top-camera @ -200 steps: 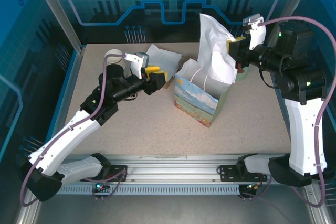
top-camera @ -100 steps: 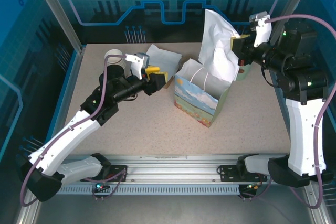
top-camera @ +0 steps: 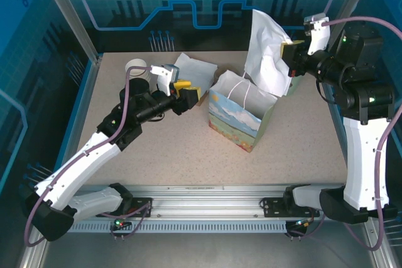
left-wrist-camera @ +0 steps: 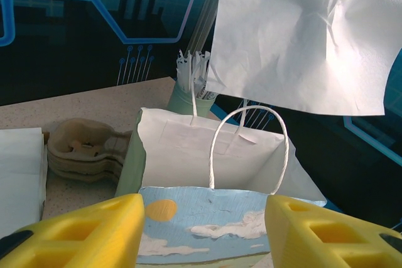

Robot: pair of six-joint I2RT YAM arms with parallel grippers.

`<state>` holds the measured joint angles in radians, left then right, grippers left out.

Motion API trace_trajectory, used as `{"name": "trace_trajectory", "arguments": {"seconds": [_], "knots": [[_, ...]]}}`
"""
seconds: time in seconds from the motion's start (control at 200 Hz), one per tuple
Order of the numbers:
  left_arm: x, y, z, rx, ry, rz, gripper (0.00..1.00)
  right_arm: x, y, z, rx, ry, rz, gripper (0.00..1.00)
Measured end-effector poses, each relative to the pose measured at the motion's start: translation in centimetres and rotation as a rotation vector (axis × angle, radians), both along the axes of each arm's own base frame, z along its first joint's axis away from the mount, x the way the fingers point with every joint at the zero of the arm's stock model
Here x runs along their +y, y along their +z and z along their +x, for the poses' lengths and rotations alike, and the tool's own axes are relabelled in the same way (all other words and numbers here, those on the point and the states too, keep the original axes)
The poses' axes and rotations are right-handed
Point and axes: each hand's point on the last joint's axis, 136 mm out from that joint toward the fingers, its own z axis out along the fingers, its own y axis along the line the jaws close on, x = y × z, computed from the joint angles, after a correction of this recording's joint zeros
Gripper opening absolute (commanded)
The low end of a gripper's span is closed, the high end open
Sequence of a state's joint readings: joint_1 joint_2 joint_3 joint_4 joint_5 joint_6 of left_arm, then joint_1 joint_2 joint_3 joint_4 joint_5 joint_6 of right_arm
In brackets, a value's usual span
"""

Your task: Pack the takeout coffee

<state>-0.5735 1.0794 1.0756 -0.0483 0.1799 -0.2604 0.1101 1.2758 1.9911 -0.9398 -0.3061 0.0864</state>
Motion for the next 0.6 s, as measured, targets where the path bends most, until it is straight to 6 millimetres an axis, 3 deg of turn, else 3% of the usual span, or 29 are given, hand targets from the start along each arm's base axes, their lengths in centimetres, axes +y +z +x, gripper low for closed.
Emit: {"name": "trace_trajectory", "arguments": {"seconds": [0.6], "knots": [[0.0, -0.1, 0.0, 0.003, 0.000, 0.001, 0.55, 2.3, -8.0, 1.6, 0.209, 0.126, 0.033, 0.00]]}}
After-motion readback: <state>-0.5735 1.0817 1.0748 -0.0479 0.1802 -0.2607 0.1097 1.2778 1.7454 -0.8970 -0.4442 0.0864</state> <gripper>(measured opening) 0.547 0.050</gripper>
